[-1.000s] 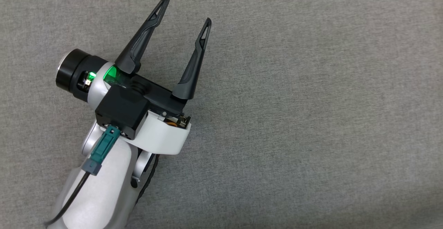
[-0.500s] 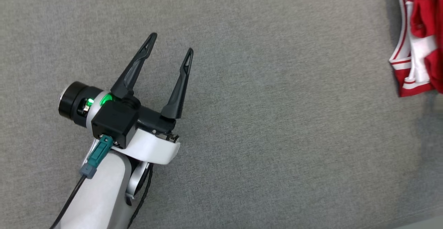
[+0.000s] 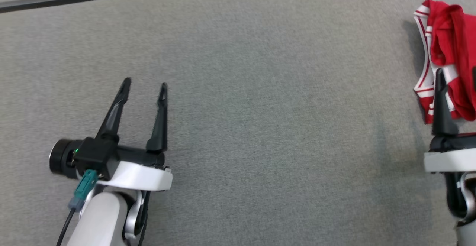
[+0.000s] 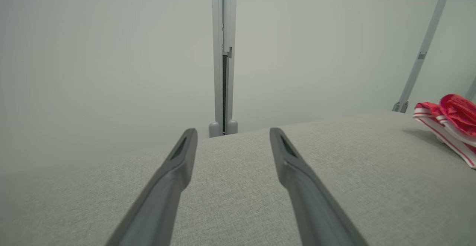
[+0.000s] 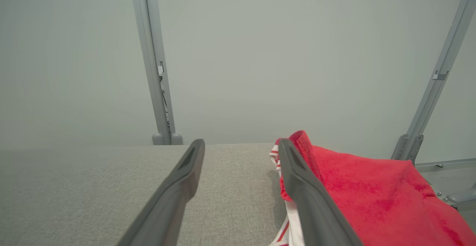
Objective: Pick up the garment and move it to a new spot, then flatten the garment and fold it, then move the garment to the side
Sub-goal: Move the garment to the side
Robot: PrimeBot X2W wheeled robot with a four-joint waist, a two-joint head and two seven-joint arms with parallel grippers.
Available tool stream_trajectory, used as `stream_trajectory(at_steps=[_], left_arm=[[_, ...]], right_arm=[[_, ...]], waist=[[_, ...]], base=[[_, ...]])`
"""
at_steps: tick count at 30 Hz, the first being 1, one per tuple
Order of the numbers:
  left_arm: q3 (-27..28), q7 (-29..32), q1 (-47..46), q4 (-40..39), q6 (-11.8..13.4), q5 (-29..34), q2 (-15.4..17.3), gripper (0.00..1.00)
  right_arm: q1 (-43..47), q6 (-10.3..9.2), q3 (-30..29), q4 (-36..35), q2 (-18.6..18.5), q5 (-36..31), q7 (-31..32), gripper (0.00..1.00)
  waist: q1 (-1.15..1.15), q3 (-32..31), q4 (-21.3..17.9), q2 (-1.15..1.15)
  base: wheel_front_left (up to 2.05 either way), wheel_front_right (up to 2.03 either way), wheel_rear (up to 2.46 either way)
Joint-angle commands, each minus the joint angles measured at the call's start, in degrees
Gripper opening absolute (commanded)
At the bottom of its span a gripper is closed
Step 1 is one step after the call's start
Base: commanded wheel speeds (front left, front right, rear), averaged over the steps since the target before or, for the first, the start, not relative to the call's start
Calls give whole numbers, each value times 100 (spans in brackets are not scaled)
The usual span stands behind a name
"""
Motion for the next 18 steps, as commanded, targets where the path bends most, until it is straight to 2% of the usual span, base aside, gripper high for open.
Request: stream_trajectory(at_steps=[1,9,18], left_arm=[[93,-53,124,42,79,-76,10,100],[462,-145,920,191,295,-328,83,100],[553,-104,1649,308,353,-472,160,100]], right_arm=[[155,-13,38,-135,59,-40,50,100],[1061,-13,48,-915,339,-234,437,100],[1793,-13,101,-1218,529,-267,829,100]], waist=[[0,-203,194,0],[0,-855,651,0],[0,-1622,825,0]], base=[[0,0,0],[0,0,0],[0,0,0]])
